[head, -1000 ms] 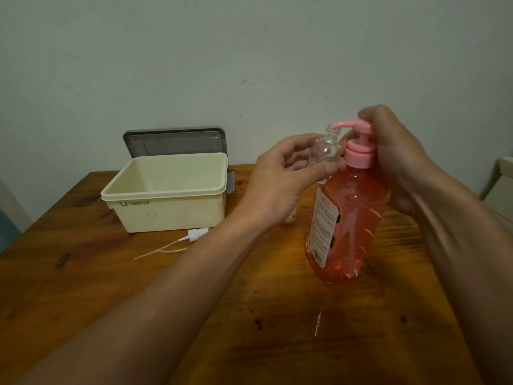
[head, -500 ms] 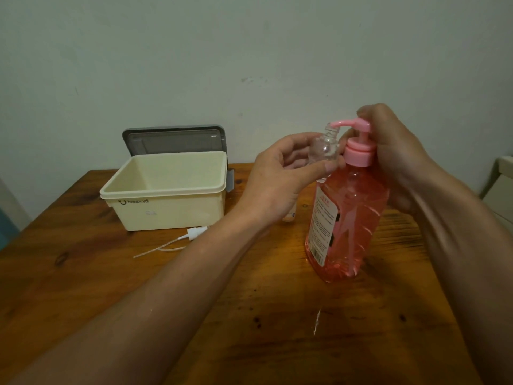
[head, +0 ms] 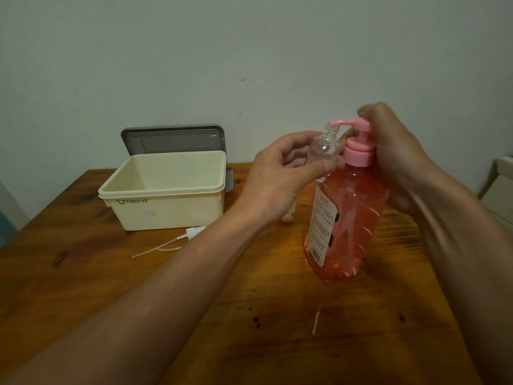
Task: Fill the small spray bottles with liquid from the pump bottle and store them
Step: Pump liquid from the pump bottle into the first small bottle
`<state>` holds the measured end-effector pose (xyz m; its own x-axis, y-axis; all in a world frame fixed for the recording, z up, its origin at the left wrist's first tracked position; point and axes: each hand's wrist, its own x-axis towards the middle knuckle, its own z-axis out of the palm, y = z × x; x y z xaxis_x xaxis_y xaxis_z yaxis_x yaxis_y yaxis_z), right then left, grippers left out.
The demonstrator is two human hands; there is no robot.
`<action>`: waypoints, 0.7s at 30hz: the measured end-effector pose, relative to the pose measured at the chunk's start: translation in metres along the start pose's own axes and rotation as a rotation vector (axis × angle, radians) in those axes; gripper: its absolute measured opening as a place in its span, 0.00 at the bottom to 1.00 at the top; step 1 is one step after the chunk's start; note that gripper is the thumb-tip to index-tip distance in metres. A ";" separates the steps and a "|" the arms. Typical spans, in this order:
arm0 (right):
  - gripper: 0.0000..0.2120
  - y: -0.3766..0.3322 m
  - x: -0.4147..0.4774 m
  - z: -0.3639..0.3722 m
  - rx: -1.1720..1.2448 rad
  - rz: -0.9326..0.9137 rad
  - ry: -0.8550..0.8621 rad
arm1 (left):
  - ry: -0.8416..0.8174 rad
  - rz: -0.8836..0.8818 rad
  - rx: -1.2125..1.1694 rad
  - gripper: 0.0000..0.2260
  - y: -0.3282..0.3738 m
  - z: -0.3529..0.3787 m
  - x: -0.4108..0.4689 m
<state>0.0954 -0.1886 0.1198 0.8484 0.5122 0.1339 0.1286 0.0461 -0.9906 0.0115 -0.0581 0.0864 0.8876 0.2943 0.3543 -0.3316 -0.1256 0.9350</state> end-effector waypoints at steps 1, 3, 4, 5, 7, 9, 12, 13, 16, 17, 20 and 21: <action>0.25 0.001 0.001 -0.001 -0.007 -0.005 -0.011 | -0.001 -0.006 0.007 0.21 -0.001 0.000 0.000; 0.24 0.001 0.000 -0.001 -0.014 -0.011 -0.014 | -0.001 -0.010 0.013 0.21 -0.002 0.000 0.000; 0.24 0.001 -0.001 -0.001 -0.009 -0.008 -0.008 | -0.001 -0.011 0.011 0.21 -0.002 0.000 0.000; 0.24 0.001 -0.002 0.000 0.008 0.000 0.003 | -0.003 -0.011 0.007 0.21 -0.002 0.001 -0.001; 0.29 -0.001 -0.004 0.004 0.042 0.006 0.046 | -0.004 0.000 -0.002 0.20 0.001 0.001 -0.001; 0.33 -0.002 -0.004 0.005 0.042 -0.003 0.073 | -0.006 0.008 -0.001 0.21 0.003 0.002 -0.001; 0.32 -0.003 -0.004 0.006 0.049 -0.004 0.083 | -0.003 0.011 -0.018 0.21 0.003 0.001 -0.002; 0.32 -0.002 -0.004 0.005 0.048 0.004 0.073 | -0.002 0.009 -0.019 0.21 0.002 0.001 -0.002; 0.28 -0.001 -0.001 0.003 0.025 0.001 0.011 | 0.005 0.001 -0.010 0.21 0.000 0.001 -0.002; 0.26 -0.001 0.001 0.001 0.020 0.002 -0.002 | 0.006 -0.003 -0.004 0.21 -0.001 0.001 -0.002; 0.27 0.001 0.000 0.001 -0.006 -0.009 0.008 | 0.004 -0.011 -0.004 0.21 -0.003 0.000 -0.002; 0.27 0.001 -0.001 0.001 -0.008 -0.007 0.016 | 0.002 -0.010 -0.007 0.21 -0.002 0.000 -0.002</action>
<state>0.0944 -0.1879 0.1191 0.8555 0.4981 0.1416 0.1386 0.0431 -0.9894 0.0104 -0.0582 0.0837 0.8901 0.2975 0.3452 -0.3251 -0.1165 0.9385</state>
